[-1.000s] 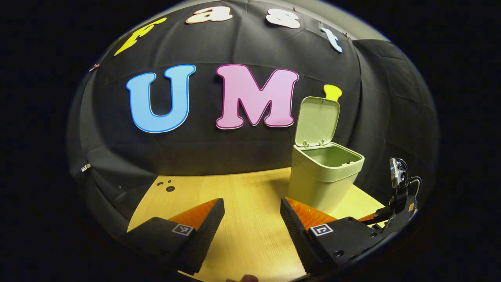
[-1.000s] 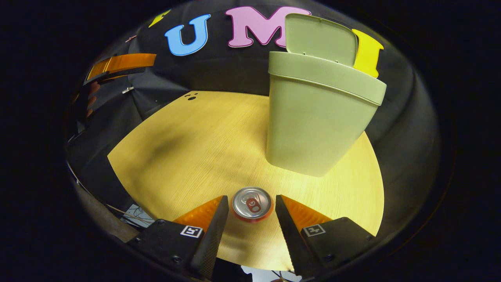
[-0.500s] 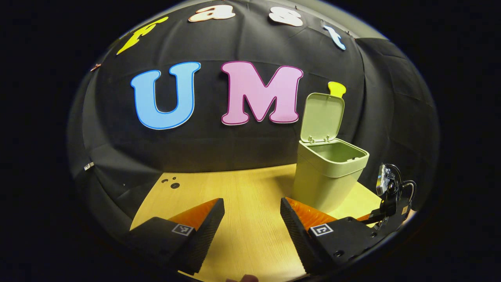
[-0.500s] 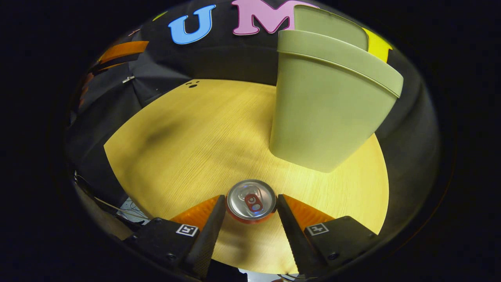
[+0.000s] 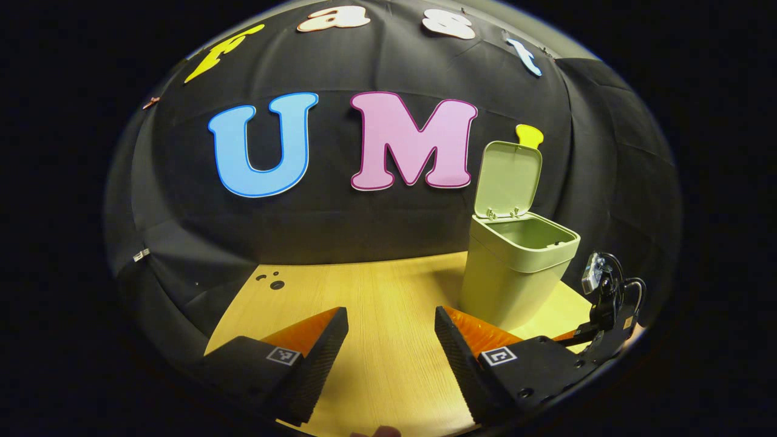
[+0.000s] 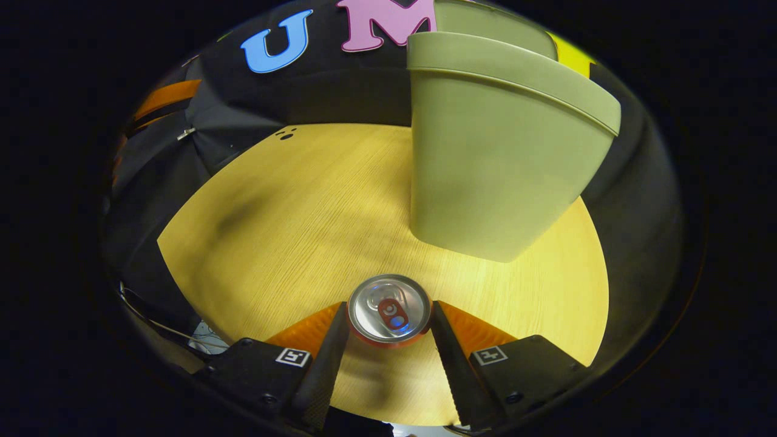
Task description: Press the lid of the desktop garbage bin to open it, pick up the crumpled paper on the desktop and throw it into the bin, then pick up the pop can on the desktop and drop it into the bin, and finally close the garbage bin lid.
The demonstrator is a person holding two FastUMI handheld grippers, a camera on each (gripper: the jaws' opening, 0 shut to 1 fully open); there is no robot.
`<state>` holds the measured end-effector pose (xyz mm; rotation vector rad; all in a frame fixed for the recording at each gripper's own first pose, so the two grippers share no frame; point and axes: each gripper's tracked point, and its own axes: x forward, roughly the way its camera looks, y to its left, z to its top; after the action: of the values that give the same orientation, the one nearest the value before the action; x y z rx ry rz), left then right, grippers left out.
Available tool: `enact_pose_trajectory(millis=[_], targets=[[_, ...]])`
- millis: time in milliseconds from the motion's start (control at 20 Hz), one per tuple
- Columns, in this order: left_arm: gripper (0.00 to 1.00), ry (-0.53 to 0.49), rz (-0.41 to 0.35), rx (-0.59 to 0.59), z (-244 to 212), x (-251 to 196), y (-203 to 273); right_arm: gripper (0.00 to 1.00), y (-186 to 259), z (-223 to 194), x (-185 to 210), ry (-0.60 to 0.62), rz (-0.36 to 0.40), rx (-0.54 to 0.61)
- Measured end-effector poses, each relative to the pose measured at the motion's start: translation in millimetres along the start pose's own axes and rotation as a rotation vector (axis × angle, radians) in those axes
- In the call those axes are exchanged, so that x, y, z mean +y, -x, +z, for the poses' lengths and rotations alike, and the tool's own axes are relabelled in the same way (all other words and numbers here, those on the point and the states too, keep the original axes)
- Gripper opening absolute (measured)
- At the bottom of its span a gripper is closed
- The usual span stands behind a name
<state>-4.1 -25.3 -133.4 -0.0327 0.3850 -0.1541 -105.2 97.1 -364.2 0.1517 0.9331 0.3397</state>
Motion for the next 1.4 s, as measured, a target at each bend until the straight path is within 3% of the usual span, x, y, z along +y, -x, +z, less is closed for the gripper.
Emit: enact_pose_trajectory(millis=[450,1050,1400], targets=[[0.93,0.006,-0.016,-0.003,1,-2,-6,0.81,41,33,-8,-0.041,-0.021,-0.061],[0.93,0.015,-0.036,-0.012,4,-1,-14,0.81,138,180,-11,0.009,-0.036,-0.363],[0.93,0.03,-0.032,-0.022,7,3,-11,0.81,159,250,-37,0.007,-0.07,-0.505]])
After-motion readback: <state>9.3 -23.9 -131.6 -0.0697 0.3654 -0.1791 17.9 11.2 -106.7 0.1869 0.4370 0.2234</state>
